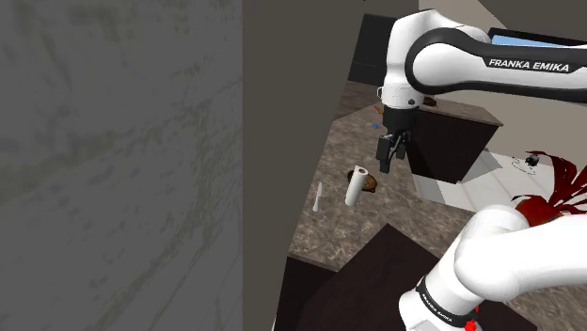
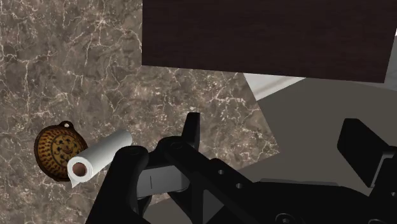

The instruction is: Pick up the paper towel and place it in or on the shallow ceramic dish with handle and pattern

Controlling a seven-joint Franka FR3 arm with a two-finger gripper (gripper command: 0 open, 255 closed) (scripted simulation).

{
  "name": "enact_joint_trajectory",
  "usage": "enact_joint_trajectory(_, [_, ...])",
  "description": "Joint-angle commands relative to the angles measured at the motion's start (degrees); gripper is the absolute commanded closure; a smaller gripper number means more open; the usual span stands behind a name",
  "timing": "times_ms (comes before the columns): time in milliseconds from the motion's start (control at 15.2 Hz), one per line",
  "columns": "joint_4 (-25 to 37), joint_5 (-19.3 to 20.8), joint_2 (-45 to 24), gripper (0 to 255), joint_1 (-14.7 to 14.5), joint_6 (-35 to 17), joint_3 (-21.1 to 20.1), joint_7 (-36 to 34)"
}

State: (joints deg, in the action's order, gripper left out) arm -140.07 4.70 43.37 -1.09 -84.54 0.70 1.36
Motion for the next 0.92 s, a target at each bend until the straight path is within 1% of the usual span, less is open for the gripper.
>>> enact_joint_trajectory(0, [0.0, 0.0, 0.0, 0, 0.0, 0.0, 0.0, 0.0])
enact_joint_trajectory(462, [-2.3, 5.4, -8.9, 0, 2.8, -12.0, 5.2, 4.3])
enact_joint_trajectory(858, [-1.2, 8.8, -19.1, 0, 5.0, -22.2, 9.5, 7.5])
